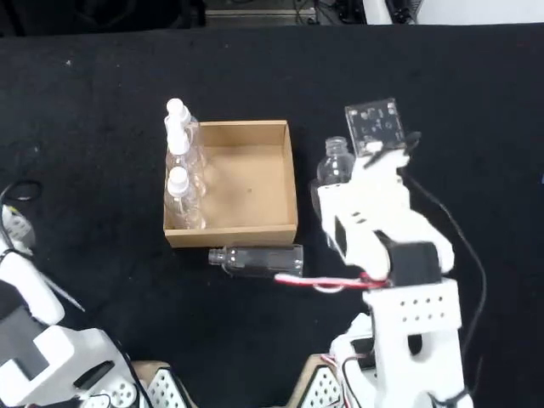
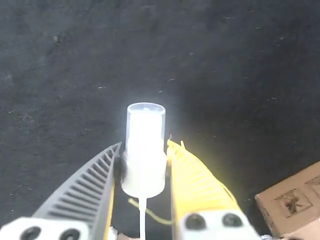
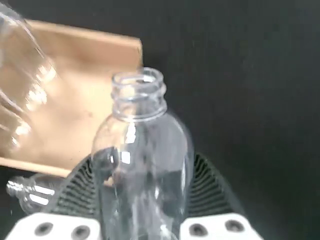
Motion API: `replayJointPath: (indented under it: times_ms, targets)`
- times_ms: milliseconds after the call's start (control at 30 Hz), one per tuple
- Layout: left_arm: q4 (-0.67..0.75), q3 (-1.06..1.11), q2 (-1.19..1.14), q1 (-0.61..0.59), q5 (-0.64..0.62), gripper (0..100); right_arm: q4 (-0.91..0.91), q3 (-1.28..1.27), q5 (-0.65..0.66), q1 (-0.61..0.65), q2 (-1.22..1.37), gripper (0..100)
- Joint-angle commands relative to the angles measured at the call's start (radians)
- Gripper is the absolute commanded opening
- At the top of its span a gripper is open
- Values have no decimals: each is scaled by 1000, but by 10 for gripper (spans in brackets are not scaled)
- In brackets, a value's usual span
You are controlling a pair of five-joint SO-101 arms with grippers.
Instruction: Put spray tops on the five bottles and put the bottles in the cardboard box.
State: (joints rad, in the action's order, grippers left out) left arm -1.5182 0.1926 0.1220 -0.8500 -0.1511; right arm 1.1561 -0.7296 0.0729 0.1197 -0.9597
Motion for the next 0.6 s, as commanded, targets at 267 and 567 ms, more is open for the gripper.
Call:
replayJointPath:
  times_ms: [267,567]
  targets:
    - [-51,-223,408,62,-40,30,-120,-113,-48,184,-173,10]
    - [-48,-545,531,390,-107,30,-265,-337,-52,256,-424,10]
